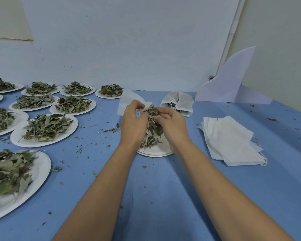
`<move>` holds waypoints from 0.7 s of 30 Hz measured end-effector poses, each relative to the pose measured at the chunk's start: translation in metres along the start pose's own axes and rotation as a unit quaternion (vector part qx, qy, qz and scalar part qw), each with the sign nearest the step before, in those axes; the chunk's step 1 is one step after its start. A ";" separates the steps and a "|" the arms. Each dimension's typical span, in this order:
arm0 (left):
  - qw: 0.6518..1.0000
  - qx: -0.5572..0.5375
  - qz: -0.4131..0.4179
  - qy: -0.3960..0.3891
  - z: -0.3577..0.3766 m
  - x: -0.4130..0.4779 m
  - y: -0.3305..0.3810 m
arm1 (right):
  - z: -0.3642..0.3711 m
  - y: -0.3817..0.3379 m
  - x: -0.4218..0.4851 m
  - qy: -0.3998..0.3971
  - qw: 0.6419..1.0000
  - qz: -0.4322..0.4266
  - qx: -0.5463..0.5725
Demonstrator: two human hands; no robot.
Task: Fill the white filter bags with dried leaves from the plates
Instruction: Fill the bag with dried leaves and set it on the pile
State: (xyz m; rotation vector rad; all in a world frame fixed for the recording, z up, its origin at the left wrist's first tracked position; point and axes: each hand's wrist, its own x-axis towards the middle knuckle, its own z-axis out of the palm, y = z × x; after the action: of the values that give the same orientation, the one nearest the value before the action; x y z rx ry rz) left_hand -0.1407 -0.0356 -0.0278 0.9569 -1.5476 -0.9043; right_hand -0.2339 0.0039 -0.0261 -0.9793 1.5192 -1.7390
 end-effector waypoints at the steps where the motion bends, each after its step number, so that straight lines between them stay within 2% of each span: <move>1: 1.000 -0.007 -0.006 -0.016 0.000 0.000 0.001 | -0.001 0.001 0.001 0.018 0.999 -0.007 -0.026; 6: 0.998 -0.008 -0.017 -0.060 0.004 -0.002 -0.001 | -0.003 0.004 -0.001 0.068 0.993 -0.033 -0.092; 11: 0.998 -0.041 -0.046 -0.022 0.004 0.002 -0.005 | 0.001 0.002 -0.005 0.054 0.993 -0.038 -0.103; 21: 0.999 -0.004 -0.038 0.014 0.004 0.000 -0.012 | 0.001 -0.011 -0.007 0.040 0.995 -0.001 -0.089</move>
State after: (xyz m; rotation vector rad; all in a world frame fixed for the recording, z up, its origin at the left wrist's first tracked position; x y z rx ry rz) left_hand -0.1431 -0.0403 -0.0390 1.0241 -1.4918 -0.9469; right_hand -0.2287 0.0111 -0.0162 -1.0082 1.7507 -1.6840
